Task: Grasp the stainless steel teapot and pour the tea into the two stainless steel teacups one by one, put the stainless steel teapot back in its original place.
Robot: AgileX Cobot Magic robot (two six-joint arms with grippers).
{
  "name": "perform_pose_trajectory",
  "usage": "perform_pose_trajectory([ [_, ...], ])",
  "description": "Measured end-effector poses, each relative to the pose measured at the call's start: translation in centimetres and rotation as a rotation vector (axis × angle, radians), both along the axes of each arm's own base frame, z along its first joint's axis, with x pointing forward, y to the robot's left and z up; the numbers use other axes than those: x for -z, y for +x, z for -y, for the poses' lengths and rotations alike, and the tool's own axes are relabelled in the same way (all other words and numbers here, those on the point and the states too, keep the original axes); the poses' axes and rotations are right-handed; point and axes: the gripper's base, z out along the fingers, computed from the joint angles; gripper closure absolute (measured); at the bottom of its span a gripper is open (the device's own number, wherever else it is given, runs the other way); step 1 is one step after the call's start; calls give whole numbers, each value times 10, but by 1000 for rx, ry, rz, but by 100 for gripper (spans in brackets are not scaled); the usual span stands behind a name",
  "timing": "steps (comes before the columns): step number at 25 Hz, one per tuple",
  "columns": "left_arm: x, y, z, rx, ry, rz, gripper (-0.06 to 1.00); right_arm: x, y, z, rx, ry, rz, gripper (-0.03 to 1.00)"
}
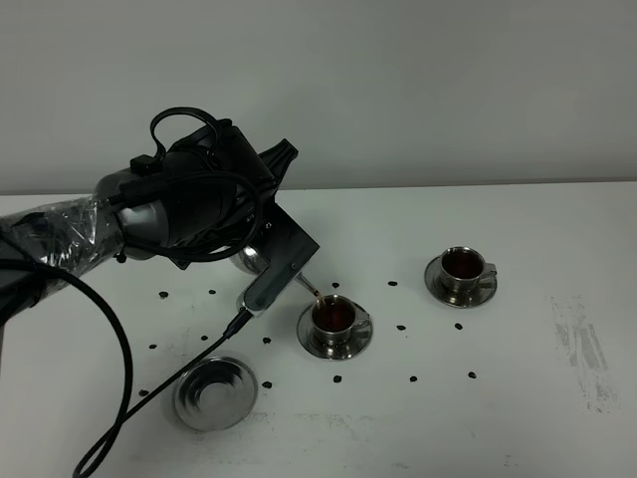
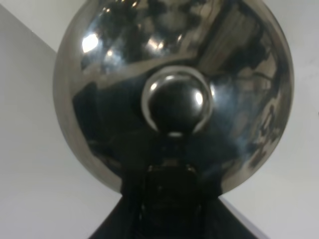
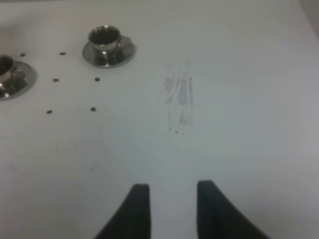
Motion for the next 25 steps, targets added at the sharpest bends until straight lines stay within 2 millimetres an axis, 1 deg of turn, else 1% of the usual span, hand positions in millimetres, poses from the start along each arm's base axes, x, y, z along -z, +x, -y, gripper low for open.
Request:
perform_pose_trajectory([
  [10, 2, 1, -2, -30, -59, -32, 70, 0, 0, 0, 0, 0, 0, 74],
  [20, 6, 7, -17, -107, -142, -80, 70, 0, 0, 0, 0, 0, 0, 74],
  [25, 7, 9, -21, -137, -193, -101, 70, 0, 0, 0, 0, 0, 0, 74],
])
